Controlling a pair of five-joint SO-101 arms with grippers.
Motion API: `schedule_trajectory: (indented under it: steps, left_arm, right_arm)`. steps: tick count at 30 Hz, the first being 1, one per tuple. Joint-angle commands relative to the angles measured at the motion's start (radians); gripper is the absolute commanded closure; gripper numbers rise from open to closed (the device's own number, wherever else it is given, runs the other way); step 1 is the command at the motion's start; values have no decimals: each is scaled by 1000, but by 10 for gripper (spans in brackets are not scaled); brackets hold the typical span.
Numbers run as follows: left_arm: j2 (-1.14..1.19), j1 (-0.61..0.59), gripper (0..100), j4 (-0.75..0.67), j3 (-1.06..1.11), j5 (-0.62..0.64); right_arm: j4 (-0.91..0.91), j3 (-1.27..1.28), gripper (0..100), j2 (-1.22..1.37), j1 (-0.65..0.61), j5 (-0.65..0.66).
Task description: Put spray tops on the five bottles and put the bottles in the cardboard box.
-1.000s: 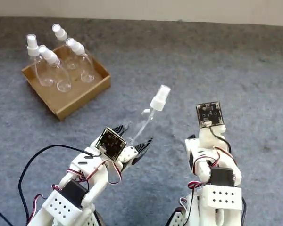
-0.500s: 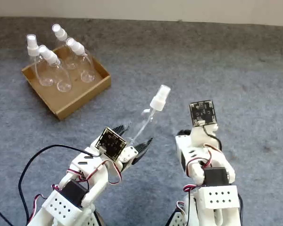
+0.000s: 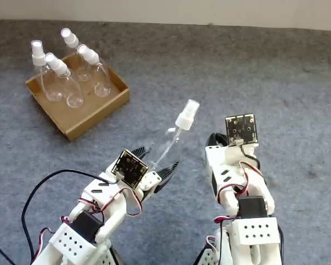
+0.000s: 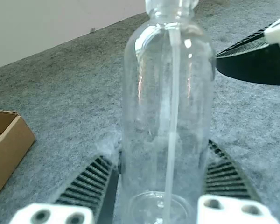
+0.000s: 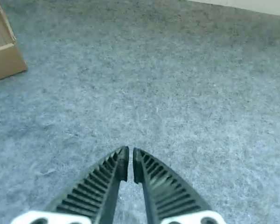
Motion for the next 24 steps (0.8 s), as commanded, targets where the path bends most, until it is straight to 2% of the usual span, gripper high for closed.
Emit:
schedule_trajectory:
  steps: [1,7,12,15,20,24]
  left_arm:
    - [-13,2,880,-29,24,-9]
    - [-13,2,878,77,22,-12]
    - [-13,4,880,124,19,-155]
    - [-13,4,880,153,-12,-167]
    - [-13,-5,880,379,-110,-173]
    - [-13,-5,880,519,-191,-173]
  right_arm:
    - [-24,-48,988,-8,-2,-5]
    - [-25,61,988,-8,41,-3]
    - [-25,113,988,-8,176,-3]
    - [-25,133,988,-8,252,-2]
    - [-28,174,988,-8,321,-2]
    - [-30,188,988,-8,331,-2]
